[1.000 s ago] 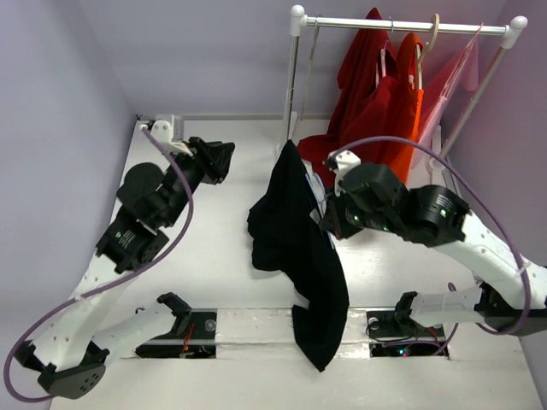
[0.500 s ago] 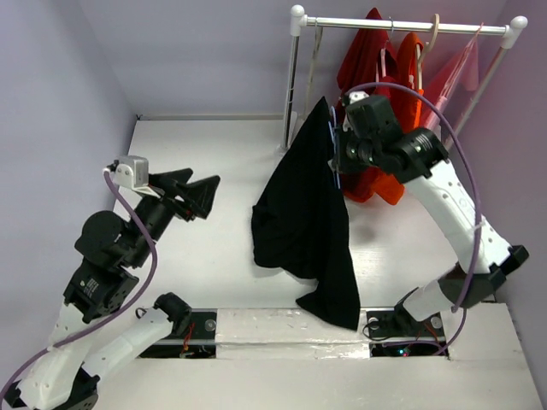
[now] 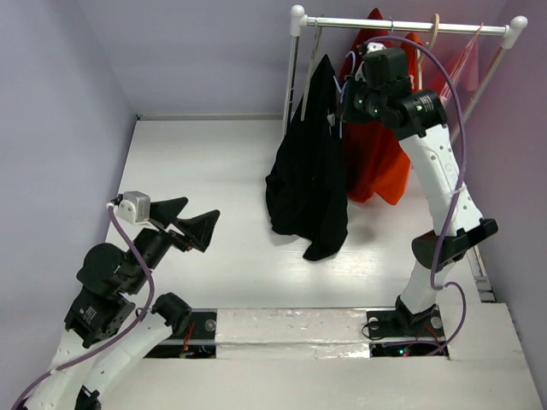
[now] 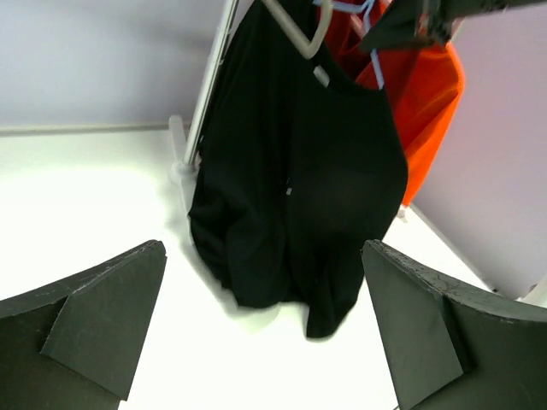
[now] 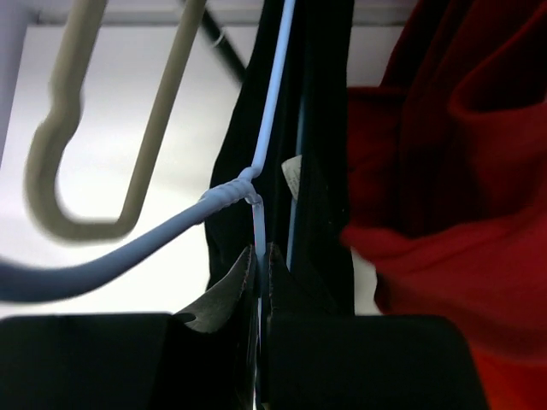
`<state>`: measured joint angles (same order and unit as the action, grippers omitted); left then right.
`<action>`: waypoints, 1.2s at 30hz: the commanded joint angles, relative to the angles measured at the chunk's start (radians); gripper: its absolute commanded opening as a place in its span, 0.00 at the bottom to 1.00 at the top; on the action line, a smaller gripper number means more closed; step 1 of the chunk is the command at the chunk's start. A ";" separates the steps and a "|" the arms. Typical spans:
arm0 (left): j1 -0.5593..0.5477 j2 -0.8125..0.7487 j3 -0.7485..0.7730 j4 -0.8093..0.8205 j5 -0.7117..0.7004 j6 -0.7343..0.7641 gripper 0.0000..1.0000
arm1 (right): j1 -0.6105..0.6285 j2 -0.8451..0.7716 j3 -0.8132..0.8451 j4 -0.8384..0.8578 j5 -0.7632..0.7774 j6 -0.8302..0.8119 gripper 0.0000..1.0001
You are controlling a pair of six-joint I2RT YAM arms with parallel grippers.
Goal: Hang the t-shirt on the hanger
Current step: Place the hanger at the clothesline.
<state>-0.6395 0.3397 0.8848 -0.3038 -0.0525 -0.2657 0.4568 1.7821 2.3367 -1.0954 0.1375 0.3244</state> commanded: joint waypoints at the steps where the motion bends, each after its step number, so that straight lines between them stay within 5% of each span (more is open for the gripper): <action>1: 0.001 -0.025 -0.046 0.038 -0.020 0.020 0.99 | -0.036 0.000 0.053 0.172 -0.027 -0.013 0.00; 9: 0.001 -0.126 -0.145 0.060 -0.020 -0.012 0.99 | -0.070 0.121 0.187 0.233 -0.016 -0.030 0.00; 22: 0.001 -0.157 -0.167 0.066 -0.030 -0.030 0.99 | -0.079 0.008 0.015 0.492 -0.006 -0.056 0.00; 36: 0.011 -0.154 -0.173 0.069 -0.033 -0.032 0.99 | -0.130 0.120 0.141 0.471 0.018 -0.094 0.00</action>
<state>-0.6327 0.1795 0.7254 -0.2810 -0.0807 -0.2905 0.3618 1.8874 2.4149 -0.7441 0.1478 0.2512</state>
